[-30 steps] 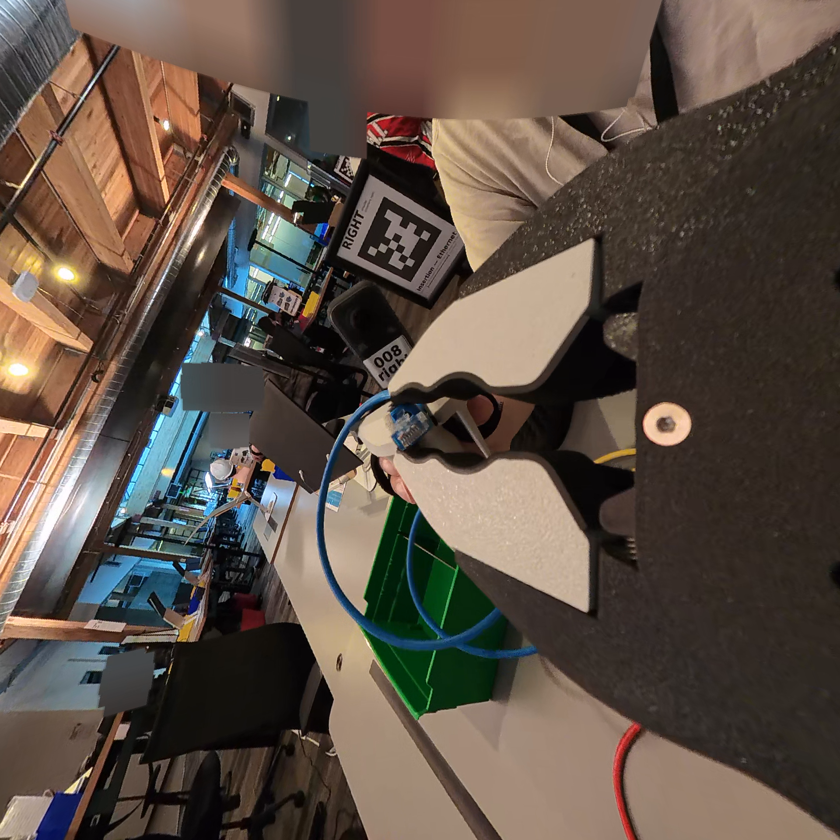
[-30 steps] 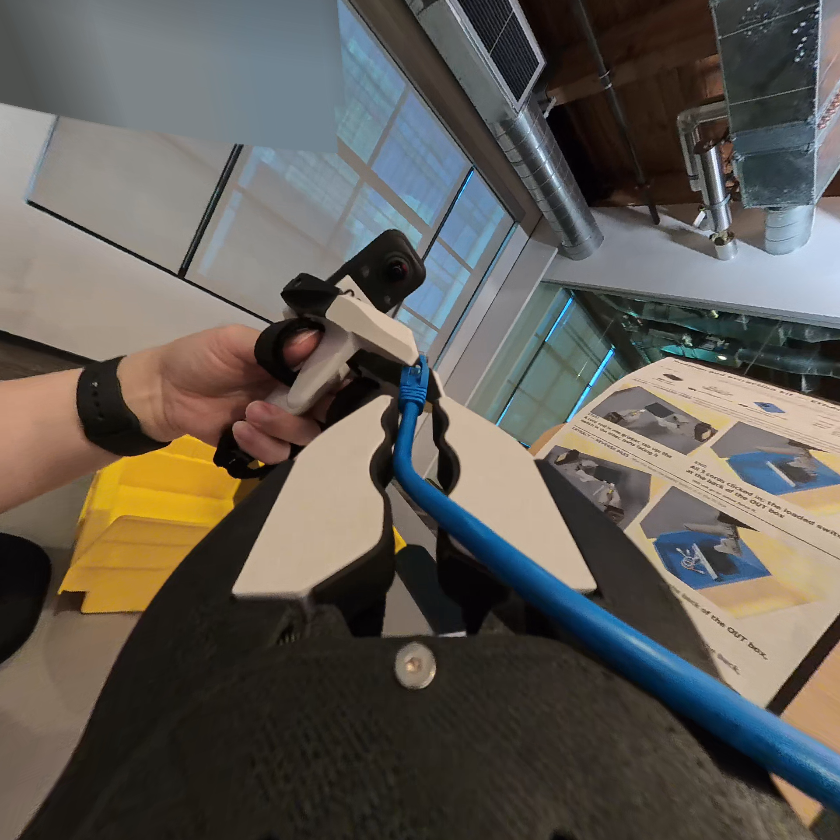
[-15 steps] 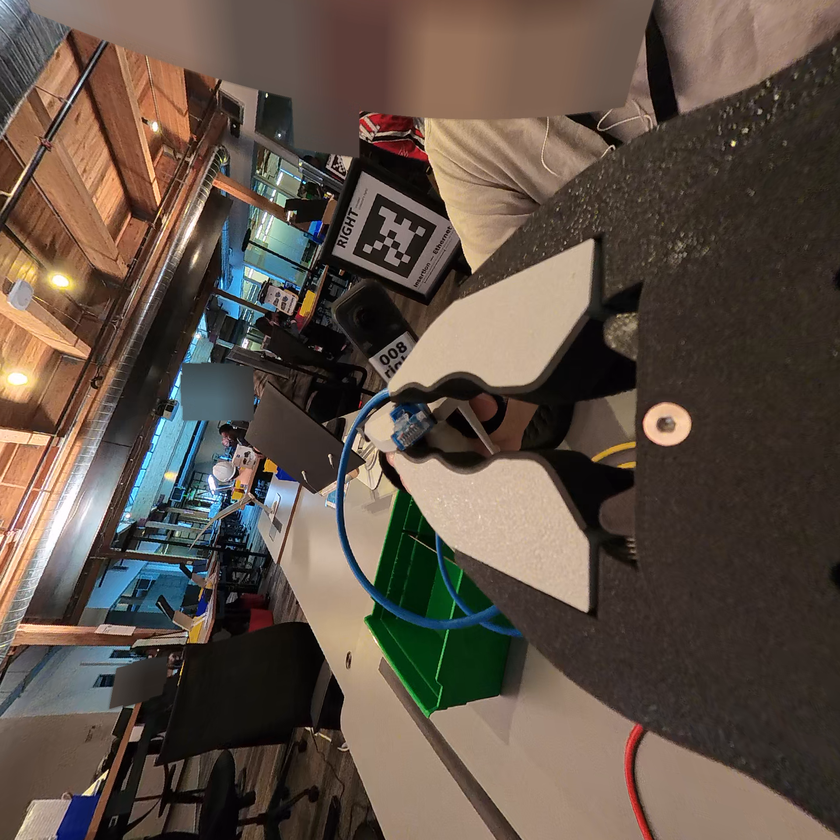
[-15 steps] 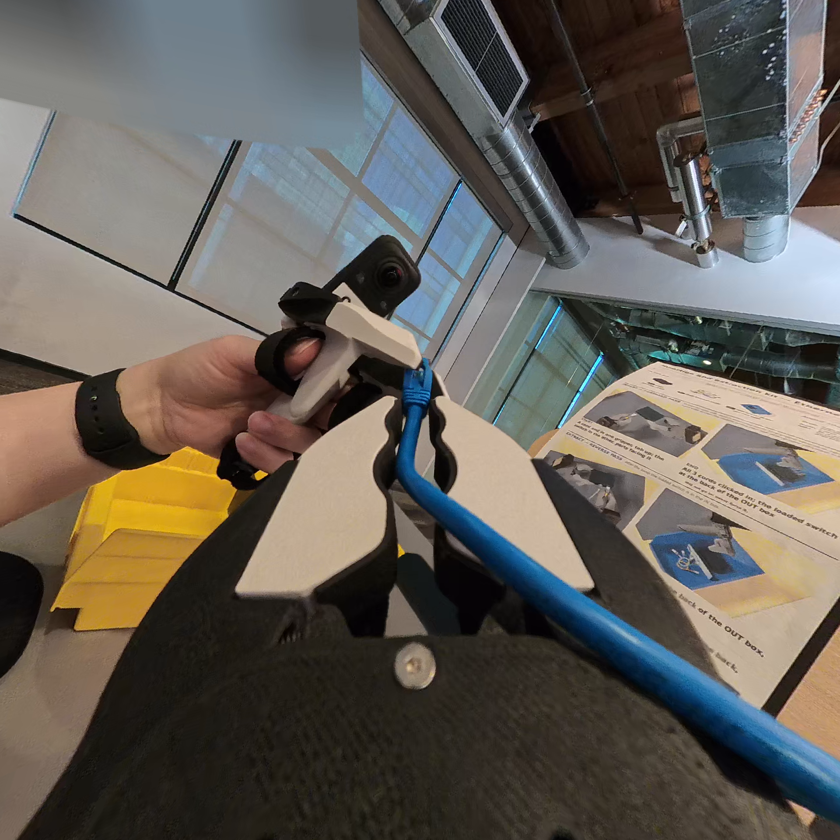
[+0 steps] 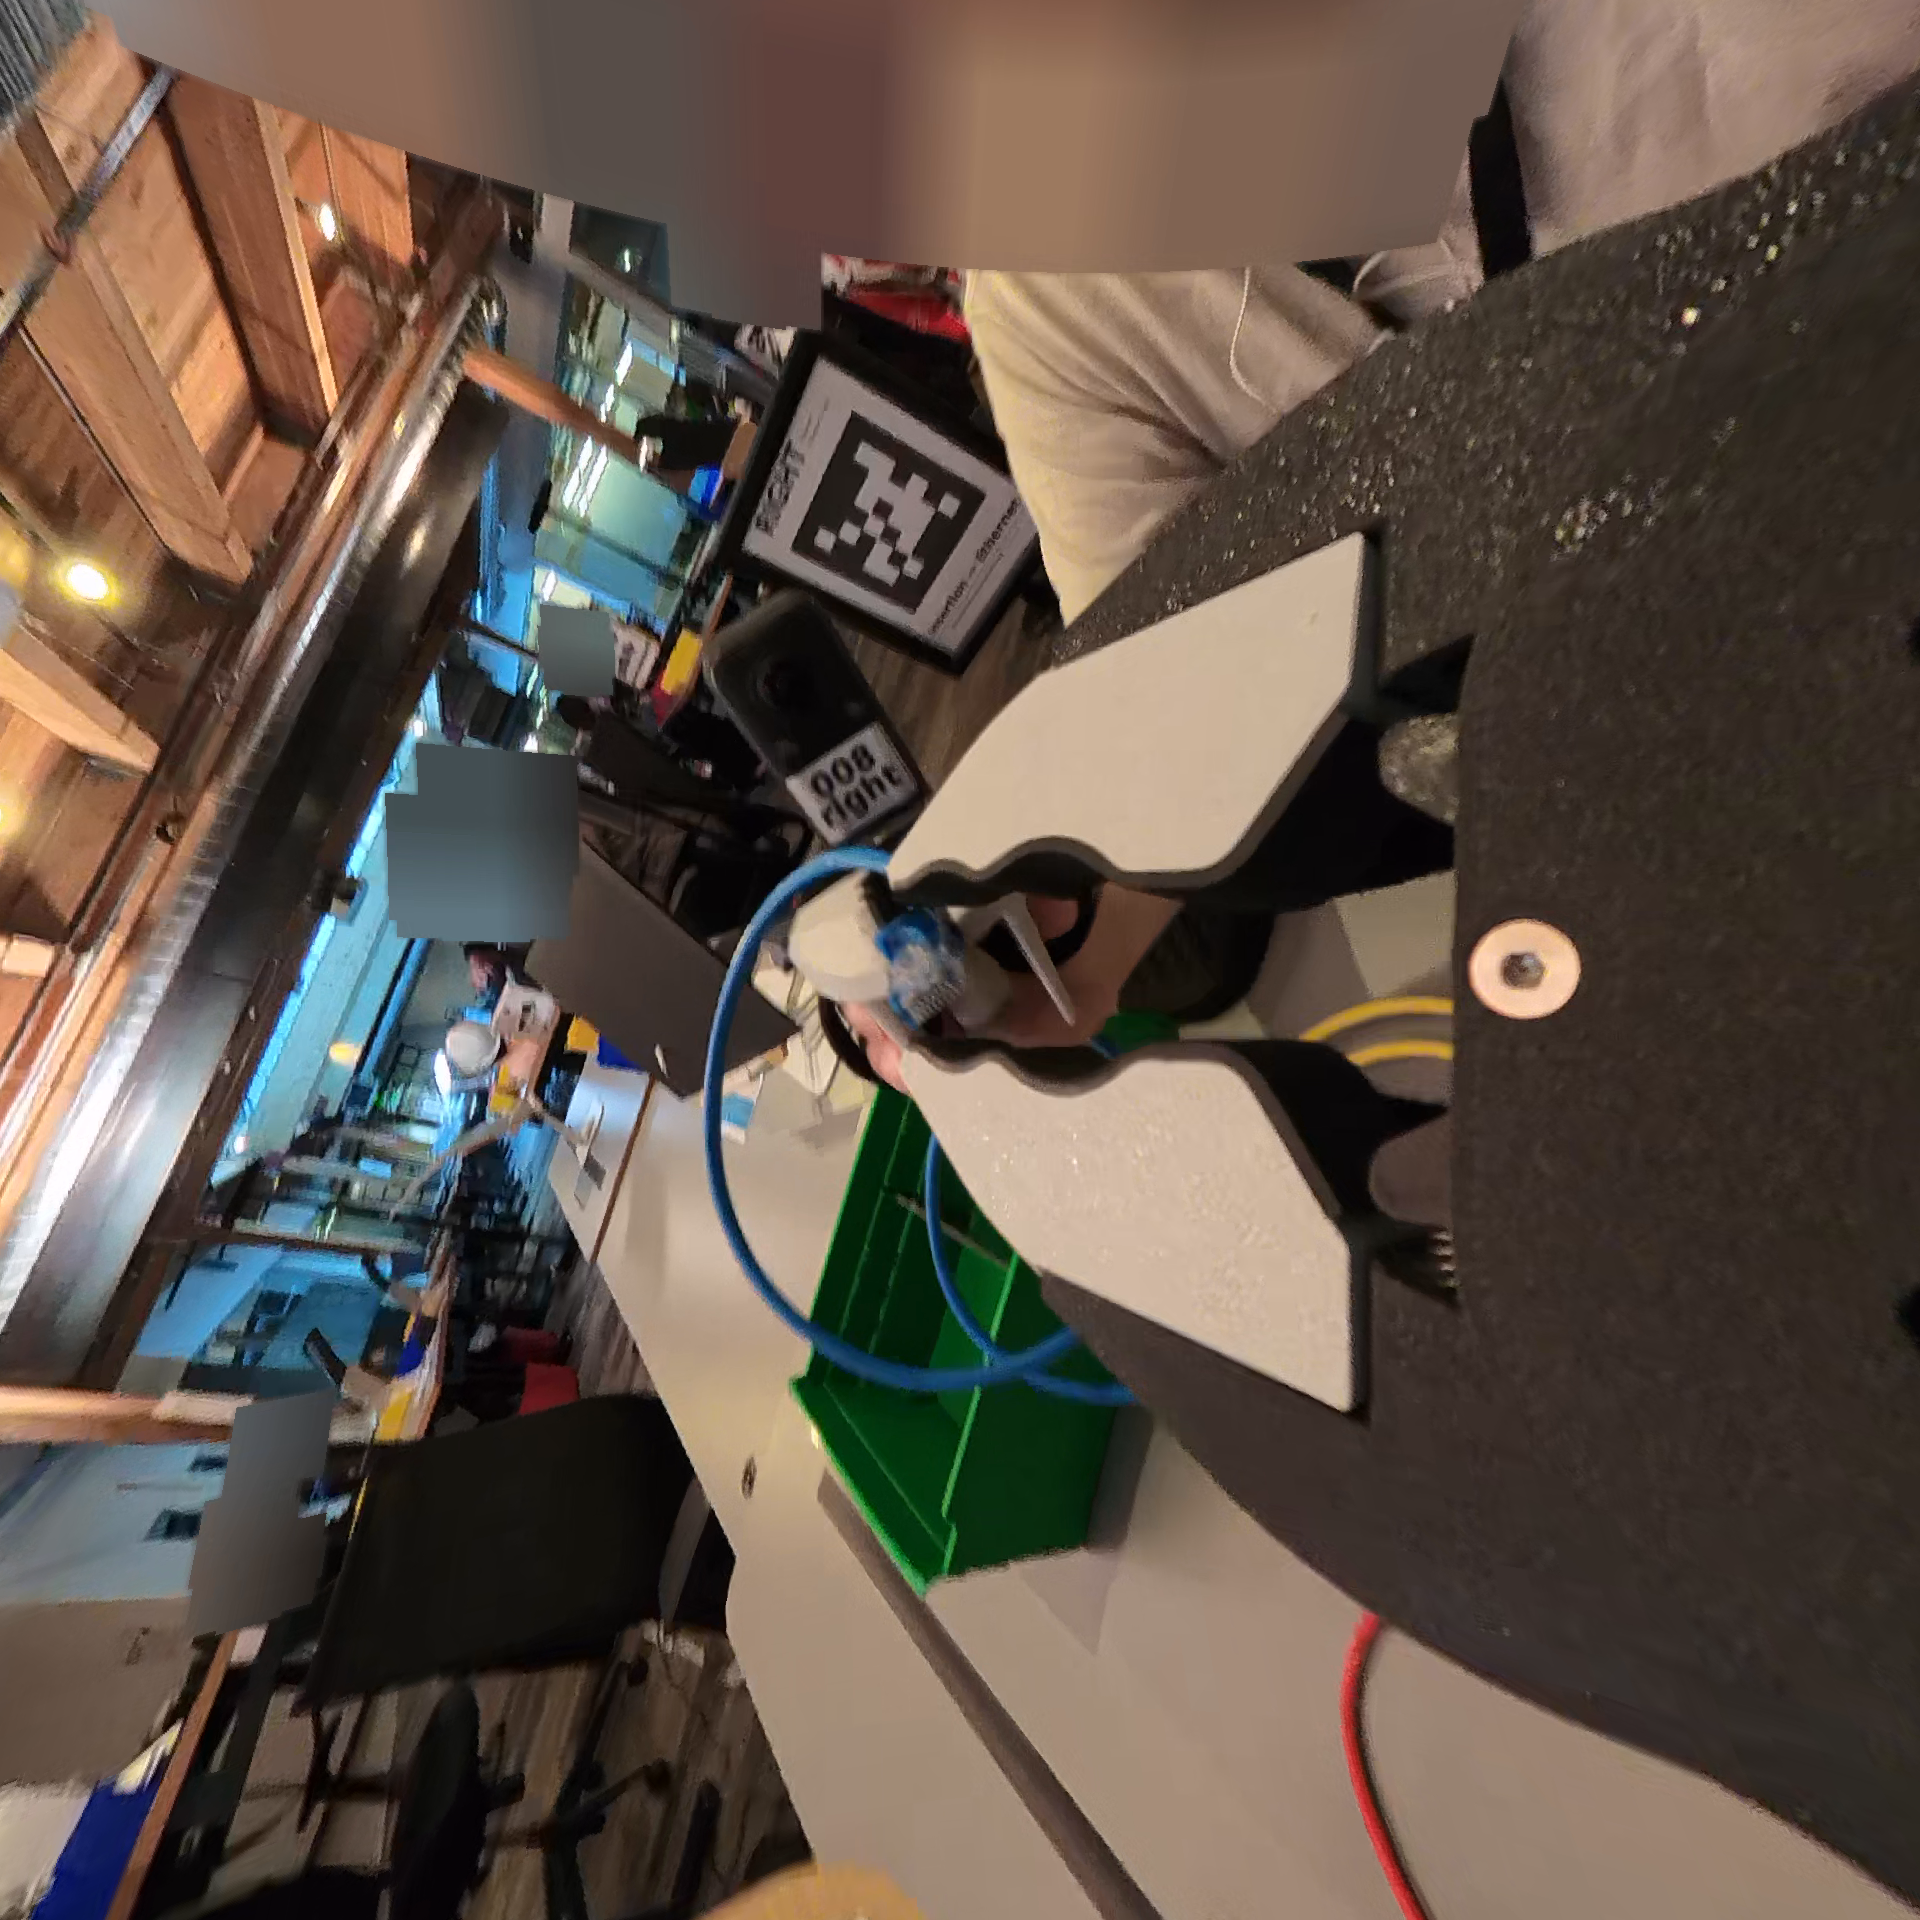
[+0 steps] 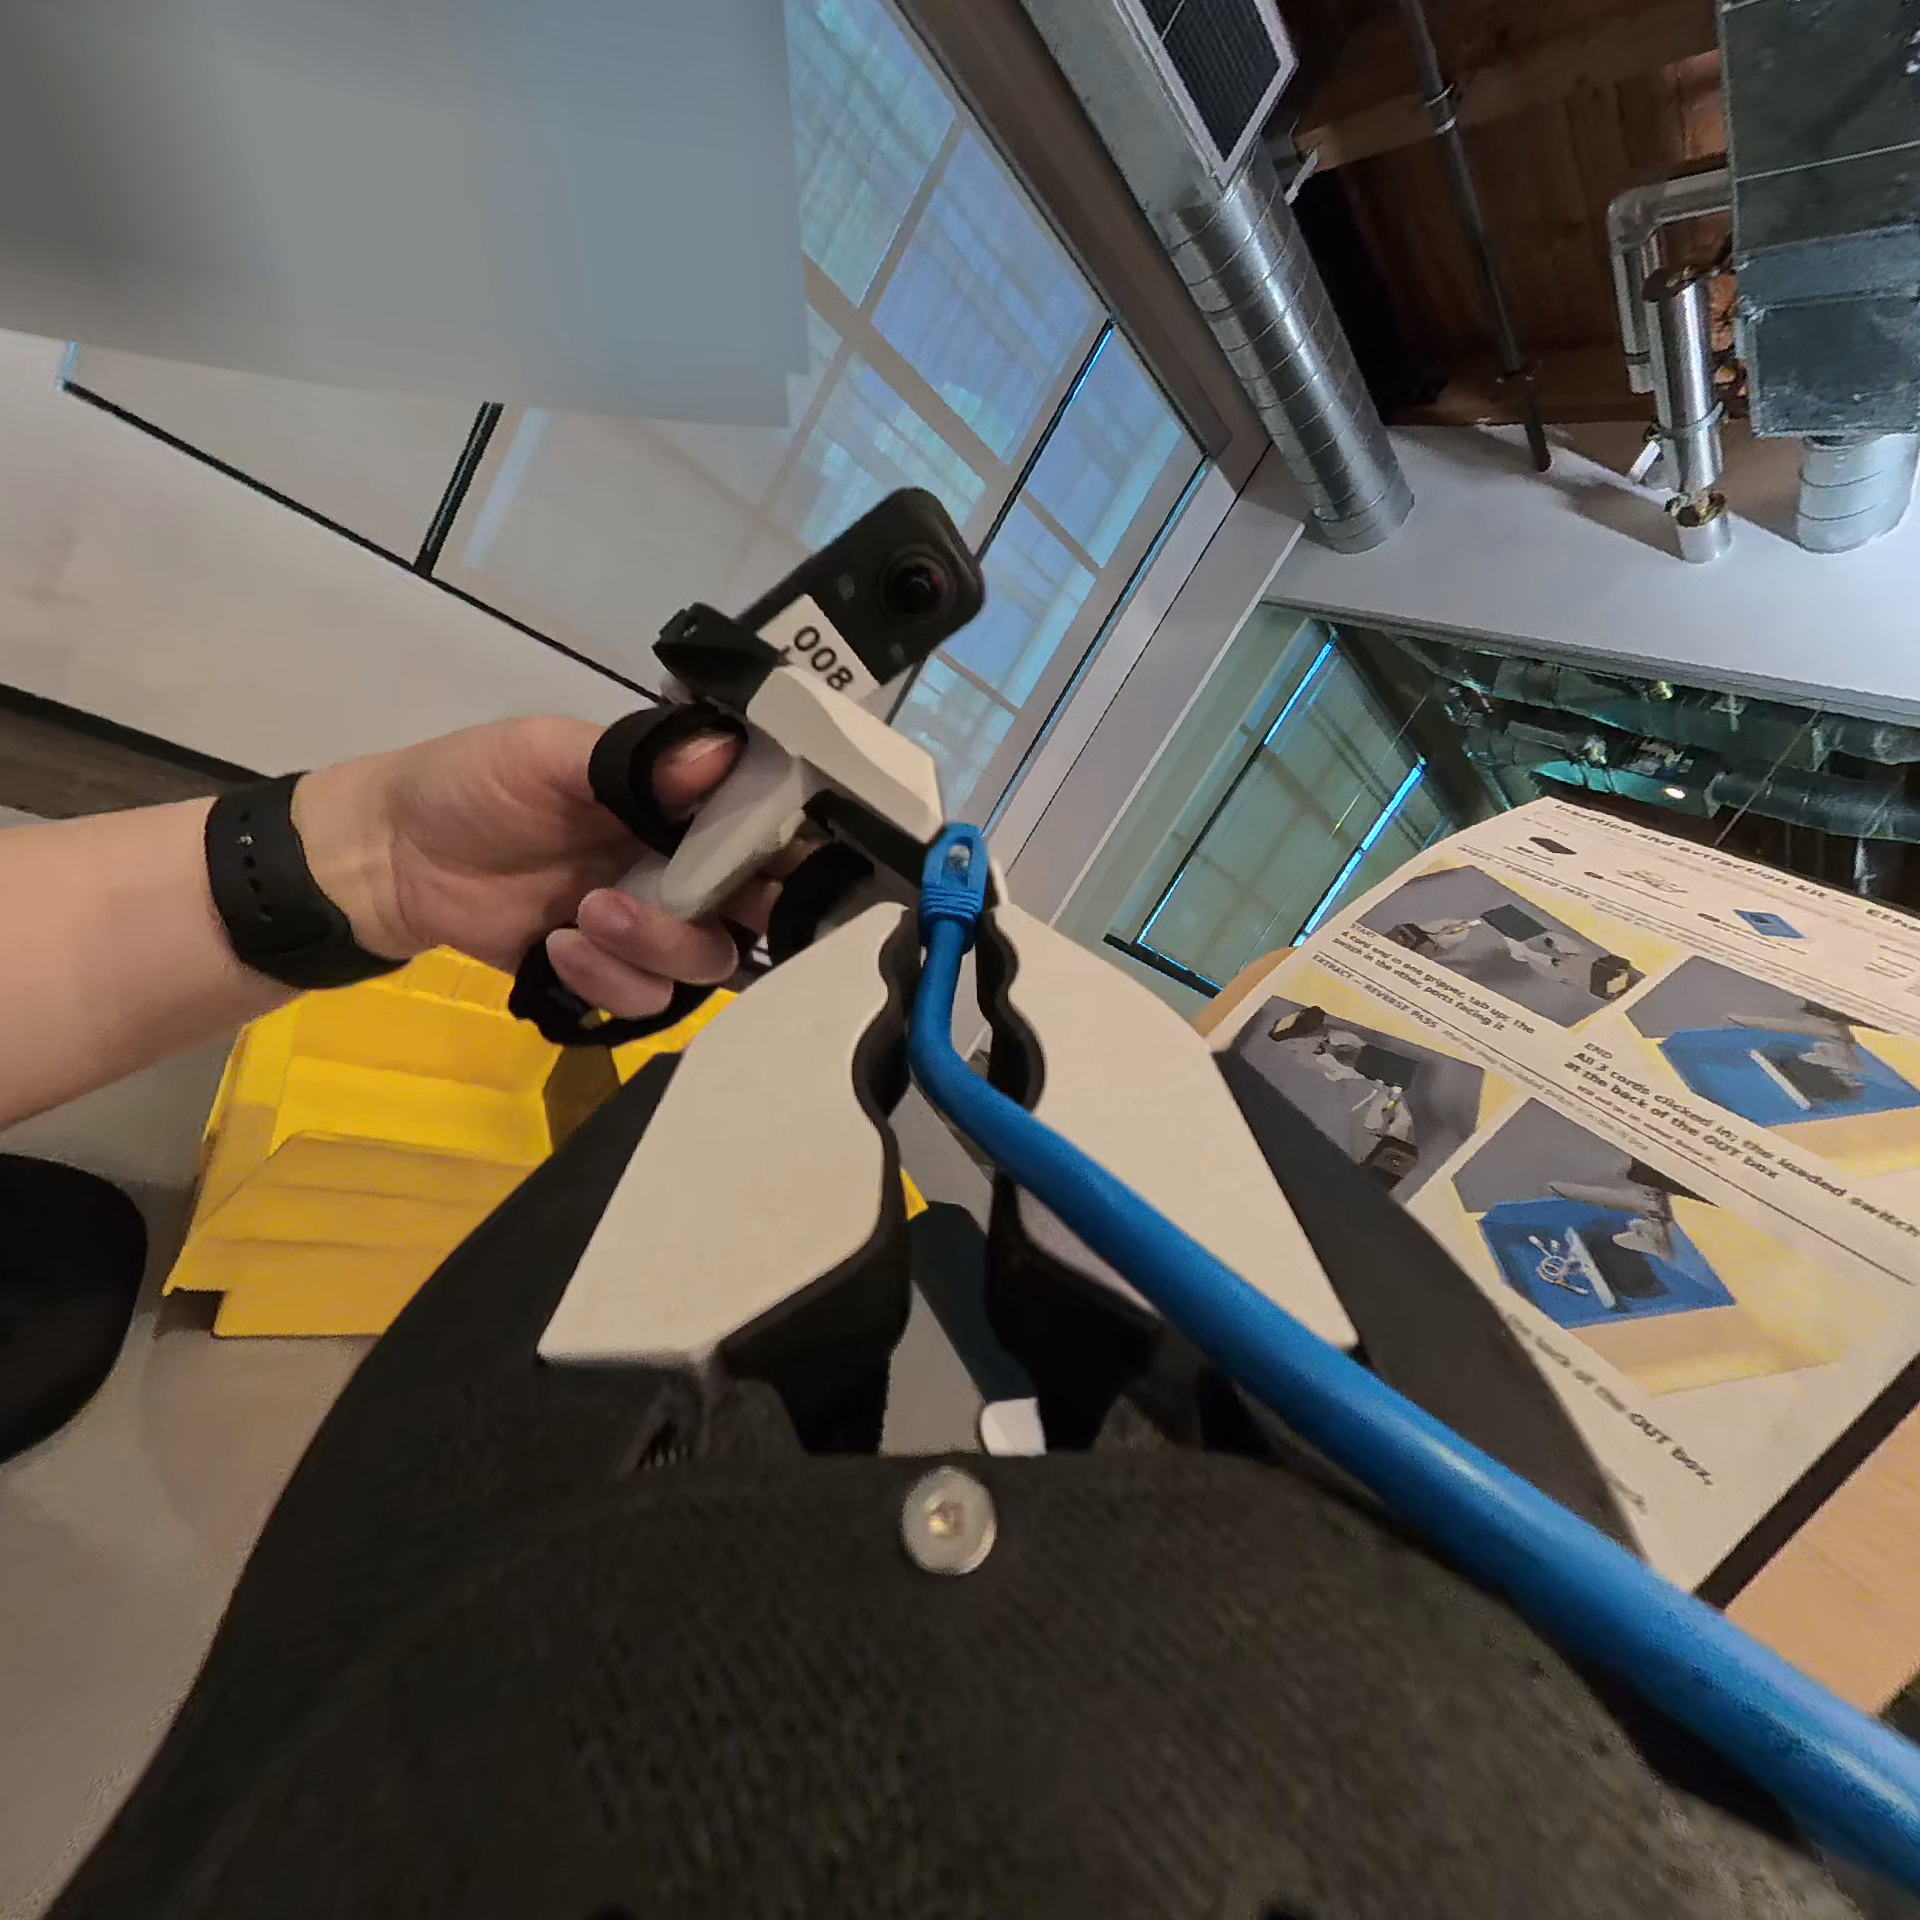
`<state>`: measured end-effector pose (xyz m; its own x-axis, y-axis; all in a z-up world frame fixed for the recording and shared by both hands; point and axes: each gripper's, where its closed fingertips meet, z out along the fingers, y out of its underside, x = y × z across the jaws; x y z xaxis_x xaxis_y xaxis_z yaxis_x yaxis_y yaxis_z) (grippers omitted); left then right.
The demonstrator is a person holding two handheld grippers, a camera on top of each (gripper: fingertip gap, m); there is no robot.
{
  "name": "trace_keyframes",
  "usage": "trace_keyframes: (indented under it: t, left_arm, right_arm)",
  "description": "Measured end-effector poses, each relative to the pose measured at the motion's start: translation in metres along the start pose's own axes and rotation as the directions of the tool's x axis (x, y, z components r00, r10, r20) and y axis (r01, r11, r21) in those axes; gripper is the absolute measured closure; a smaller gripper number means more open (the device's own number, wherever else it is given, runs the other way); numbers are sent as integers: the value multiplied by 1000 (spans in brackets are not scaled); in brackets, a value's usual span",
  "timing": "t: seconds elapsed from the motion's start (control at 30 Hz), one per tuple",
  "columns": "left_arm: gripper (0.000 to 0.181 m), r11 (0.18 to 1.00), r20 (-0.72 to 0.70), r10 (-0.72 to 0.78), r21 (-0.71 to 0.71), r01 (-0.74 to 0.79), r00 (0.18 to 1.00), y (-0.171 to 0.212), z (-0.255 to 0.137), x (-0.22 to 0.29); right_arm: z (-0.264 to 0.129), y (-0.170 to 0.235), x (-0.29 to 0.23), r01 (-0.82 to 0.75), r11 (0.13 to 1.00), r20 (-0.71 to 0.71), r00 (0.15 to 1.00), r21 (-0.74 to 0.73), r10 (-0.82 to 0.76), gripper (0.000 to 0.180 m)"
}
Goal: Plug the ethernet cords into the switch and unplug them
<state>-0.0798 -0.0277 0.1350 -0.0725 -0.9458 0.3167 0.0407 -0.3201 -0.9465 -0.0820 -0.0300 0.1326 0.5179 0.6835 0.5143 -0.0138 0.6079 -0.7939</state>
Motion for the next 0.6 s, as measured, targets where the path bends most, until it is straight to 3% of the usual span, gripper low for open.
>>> trace_keyframes:
  t: [0.03, 0.13, 0.2, 0.27, 0.37, 0.4, 0.47, 0.53, 0.6]
  left_arm:
    - [155, 1000, 58, 13, 4, -14, 998, -2, -7, -7]
    - [155, 995, 318, 74, -93, -46, 945, 7, -34, -38]
    - [154, 962, 476, 135, -272, 0, 869, 36, -49, -61]
    - [151, 887, 543, 161, -446, 121, 824, 76, -49, -75]
    - [148, 722, 521, 70, -615, 317, 851, 135, -23, -73]
    - [139, 668, 499, 73, -667, 329, 863, 150, -15, -74]
    - [126, 551, 511, 226, -769, 324, 829, 169, -21, -101]
    - [123, 426, 503, 445, -847, 318, 741, 173, -42, -139]
    - [119, 332, 480, 460, -873, 357, 747, 182, -50, -151]
  right_arm:
    - [-2, -2, 3, 6, 1000, 2, 1000, -1, -6, 168]
    - [-14, -18, 13, 3, 1000, 53, 999, 22, -4, 168]
    - [-26, -36, 12, 0, 999, 133, 991, 52, -7, 168]
    - [-43, -64, 4, 17, 990, 228, 972, 142, -50, 169]
    - [-64, -92, -4, 63, 981, 304, 945, 186, -119, 169]
    - [-70, -97, -6, 87, 979, 313, 939, 187, -143, 169]
    - [-79, -108, -5, 112, 974, 315, 933, 199, -171, 168]
    - [-89, -119, -5, 103, 967, 322, 930, 232, -177, 168]
    - [-97, -126, -2, 98, 961, 317, 931, 260, -181, 168]
